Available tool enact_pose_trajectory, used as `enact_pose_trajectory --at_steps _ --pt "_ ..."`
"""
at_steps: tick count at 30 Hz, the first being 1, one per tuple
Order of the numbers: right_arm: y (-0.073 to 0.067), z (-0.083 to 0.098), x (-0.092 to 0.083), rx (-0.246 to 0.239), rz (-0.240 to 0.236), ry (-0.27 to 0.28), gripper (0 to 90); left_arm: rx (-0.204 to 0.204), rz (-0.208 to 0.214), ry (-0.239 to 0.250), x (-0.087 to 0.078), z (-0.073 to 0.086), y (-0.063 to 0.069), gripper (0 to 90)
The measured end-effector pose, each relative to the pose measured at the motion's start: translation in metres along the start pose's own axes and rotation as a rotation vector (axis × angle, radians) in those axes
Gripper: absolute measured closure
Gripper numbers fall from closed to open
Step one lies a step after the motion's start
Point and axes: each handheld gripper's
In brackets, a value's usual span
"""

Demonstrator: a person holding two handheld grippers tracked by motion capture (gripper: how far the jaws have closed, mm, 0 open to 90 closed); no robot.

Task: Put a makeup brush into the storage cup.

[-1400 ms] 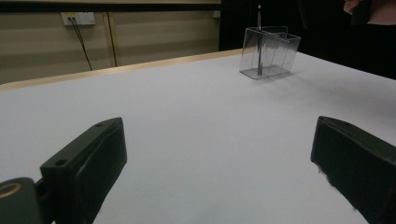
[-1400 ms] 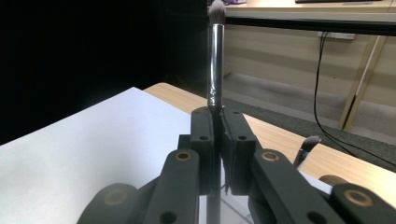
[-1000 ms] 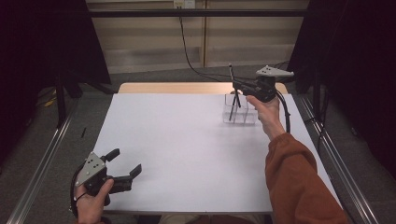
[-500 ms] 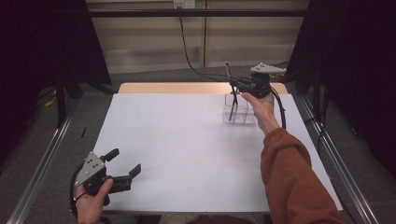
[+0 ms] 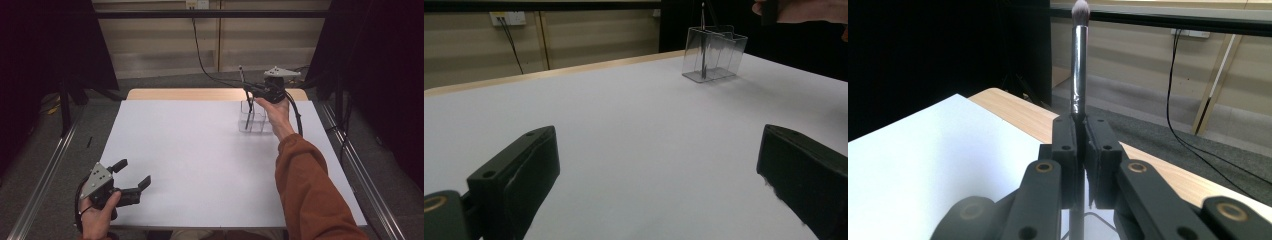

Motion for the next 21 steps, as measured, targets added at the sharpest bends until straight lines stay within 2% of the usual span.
enact_pose_trajectory --at_steps 12,21 --pt "-0.002 0.011 0.007 -0.005 -0.016 -0.005 84.1 -0.002 0.002 -0.001 0.0 0.0 0.0 3.3" --pt "-0.002 0.019 0.009 -0.008 -0.017 -0.03 84.2 -0.003 0.003 -0.006 0.0 0.0 0.0 3.0"
Point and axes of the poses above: each handheld gripper's, and its own axes: x roughly forward along the jaws, z roughly out of its underside, y roughly to its right, and after that the axes turned 1 degree about -z, right-handed
